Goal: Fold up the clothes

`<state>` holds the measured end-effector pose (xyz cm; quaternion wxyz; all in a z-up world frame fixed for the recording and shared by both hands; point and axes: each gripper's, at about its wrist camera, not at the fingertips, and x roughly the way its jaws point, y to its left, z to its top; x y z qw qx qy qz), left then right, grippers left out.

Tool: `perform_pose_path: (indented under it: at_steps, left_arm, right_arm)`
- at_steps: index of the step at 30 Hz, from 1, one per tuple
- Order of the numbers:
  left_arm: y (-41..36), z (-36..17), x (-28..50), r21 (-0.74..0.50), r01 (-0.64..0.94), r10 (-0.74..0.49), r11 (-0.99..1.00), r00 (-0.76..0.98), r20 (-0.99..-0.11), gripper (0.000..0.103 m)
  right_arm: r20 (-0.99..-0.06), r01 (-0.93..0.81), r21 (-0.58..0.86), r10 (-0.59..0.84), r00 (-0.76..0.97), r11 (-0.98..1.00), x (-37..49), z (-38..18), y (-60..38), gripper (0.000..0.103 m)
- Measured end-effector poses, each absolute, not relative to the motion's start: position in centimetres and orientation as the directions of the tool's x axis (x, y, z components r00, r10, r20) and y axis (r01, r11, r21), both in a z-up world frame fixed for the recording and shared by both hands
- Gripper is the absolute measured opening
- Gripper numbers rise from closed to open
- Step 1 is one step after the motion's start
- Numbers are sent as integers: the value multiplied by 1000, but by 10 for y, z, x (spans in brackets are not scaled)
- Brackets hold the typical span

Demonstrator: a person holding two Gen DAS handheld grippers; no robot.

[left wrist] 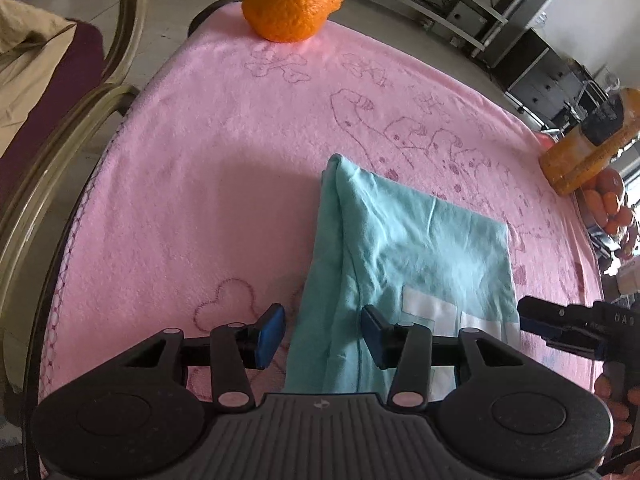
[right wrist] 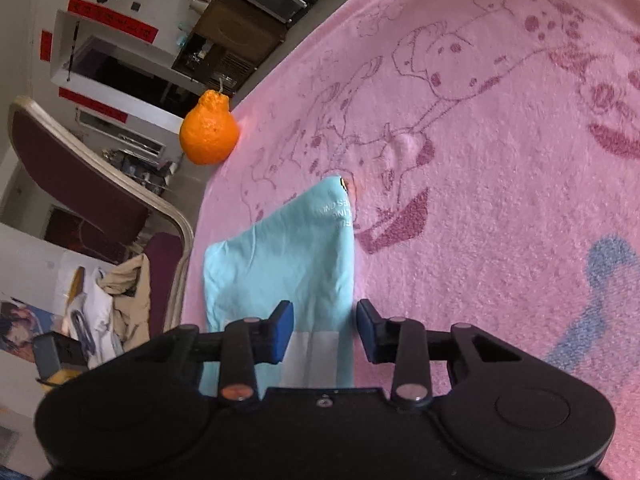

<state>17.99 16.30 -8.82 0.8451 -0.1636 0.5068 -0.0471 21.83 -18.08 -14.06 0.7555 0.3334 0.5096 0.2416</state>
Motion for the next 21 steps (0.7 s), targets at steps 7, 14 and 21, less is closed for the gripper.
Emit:
perform_pose_path:
  at_steps: [7, 14, 21]
  left_arm:
    - [159, -89, 189, -331, -42, -271, 943, 484, -832, 41]
    - [156, -90, 199, -329, -35, -269, 944, 499, -824, 43]
    - [153, -95, 209, -382, -5, -321, 924, 529, -786, 46]
  right_arm:
    - [-549, -2, 810, 760, 348, 586, 222, -151, -184, 35]
    - [-536, -15, 817, 768, 351, 577, 226, -152, -176, 35]
    - [-496, -1, 838, 762, 417, 546, 232, -159, -172, 34]
